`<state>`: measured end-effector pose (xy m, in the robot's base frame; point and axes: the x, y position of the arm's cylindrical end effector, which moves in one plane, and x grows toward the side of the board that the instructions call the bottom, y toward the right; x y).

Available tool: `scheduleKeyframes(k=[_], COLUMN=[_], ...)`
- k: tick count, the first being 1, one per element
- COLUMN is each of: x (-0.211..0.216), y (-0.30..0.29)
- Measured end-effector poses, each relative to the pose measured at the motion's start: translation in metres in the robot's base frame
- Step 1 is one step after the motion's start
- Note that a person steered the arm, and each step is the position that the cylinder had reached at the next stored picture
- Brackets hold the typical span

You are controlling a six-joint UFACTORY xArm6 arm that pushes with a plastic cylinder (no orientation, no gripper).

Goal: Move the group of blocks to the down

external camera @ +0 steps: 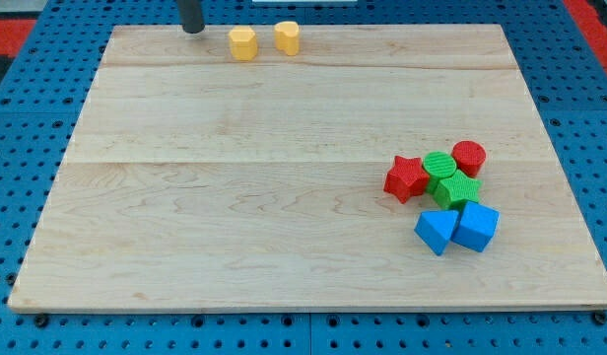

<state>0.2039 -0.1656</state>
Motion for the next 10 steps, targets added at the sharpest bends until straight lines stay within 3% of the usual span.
scheduleKeyframes(k=[1, 3, 4, 5, 6, 7, 8, 10], x=[0.036, 0.020, 0.026, 0.028, 0.089, 0.129, 0.129, 0.129], y=[0.017, 0.050, 0.099, 0.092, 0.099, 0.192, 0.274, 0.302])
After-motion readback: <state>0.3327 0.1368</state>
